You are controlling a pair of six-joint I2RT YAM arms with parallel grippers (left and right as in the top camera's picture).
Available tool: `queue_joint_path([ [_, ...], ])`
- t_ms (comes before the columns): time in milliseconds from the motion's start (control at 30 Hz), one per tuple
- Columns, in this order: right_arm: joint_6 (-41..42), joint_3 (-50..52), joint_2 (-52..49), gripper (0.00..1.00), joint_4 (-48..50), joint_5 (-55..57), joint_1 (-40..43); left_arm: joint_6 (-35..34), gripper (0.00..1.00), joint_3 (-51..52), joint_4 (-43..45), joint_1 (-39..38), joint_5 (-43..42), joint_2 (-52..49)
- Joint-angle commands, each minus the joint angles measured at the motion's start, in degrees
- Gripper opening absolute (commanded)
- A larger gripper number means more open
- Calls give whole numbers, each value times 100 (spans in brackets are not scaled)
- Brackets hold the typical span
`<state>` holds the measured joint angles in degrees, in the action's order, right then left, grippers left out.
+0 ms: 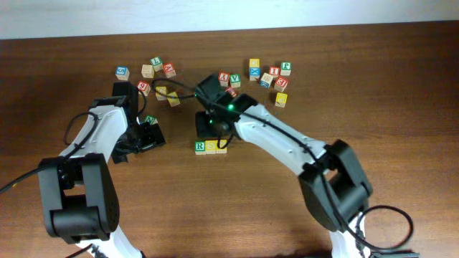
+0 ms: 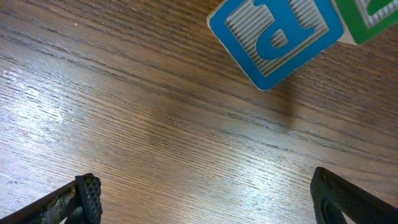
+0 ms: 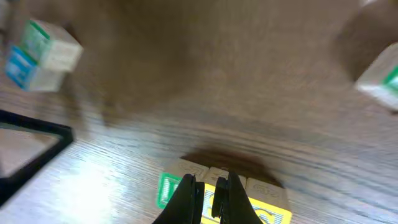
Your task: Spell out RSS
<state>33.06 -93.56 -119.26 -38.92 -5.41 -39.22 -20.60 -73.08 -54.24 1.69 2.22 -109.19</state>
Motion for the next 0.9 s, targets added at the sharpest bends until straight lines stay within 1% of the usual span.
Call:
queue_joint_path([
  [0,44,-20,-221,4,-26,136,-72,-57,99,-90,-9,13,63,-74],
  [400,46,-4,-520,4,-72,133,-144,-57,99,-90,-9,13,61,-74],
  [733,44,2,-535,4,-74,114,-249,-57,99,-90,-9,13,63,-74],
  [867,44,0,-535,4,-66,275,-214,-57,99,-90,-9,13,63,-74],
])
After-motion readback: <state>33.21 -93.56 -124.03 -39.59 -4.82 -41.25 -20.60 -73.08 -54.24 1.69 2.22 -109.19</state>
